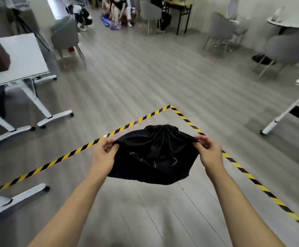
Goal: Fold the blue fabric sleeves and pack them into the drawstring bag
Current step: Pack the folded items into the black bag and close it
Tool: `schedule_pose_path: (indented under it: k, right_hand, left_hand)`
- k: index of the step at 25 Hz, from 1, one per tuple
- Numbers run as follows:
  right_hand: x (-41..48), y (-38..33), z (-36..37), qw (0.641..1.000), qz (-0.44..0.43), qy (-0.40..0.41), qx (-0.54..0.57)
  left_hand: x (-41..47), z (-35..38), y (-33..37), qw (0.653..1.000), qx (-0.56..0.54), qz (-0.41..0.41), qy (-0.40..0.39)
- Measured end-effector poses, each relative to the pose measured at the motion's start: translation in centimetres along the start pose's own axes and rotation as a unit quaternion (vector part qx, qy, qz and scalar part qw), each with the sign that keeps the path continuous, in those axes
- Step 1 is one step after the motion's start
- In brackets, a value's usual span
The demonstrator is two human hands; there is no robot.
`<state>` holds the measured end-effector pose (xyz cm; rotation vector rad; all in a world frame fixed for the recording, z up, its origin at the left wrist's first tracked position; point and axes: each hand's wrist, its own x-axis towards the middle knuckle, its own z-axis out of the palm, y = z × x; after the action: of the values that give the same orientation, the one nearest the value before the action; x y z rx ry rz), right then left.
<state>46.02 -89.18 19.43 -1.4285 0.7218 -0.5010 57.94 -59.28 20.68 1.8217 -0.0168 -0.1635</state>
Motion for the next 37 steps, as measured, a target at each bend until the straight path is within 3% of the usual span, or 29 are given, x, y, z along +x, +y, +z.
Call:
schedule_pose_path:
  k: [9,14,19,30,37]
  right_hand:
    - [9.6,-1.0,-25.1,0.981,0.025,0.193,0.027]
    - [16.0,-2.5,-37.7,0.956,0.023,0.288,0.04]
    - [22.3,-4.8,-49.4,0.926,0.016,0.375,0.046]
    - [42.1,-8.9,-73.6,0.896,-0.019,0.442,0.043]
    - [57.5,-14.3,-86.0,0.9,-0.043,0.432,0.037]
  left_hand:
    - [2.6,30.3,7.8,0.985,0.03,0.052,-0.16]
    - [4.1,47.7,12.3,0.956,0.018,0.11,-0.271]
    - [4.7,64.5,16.7,0.927,0.029,0.116,-0.355]
    - [5.7,98.2,26.9,0.912,0.024,0.166,-0.374]
    - [7.8,115.6,35.1,0.907,-0.006,0.162,-0.389]
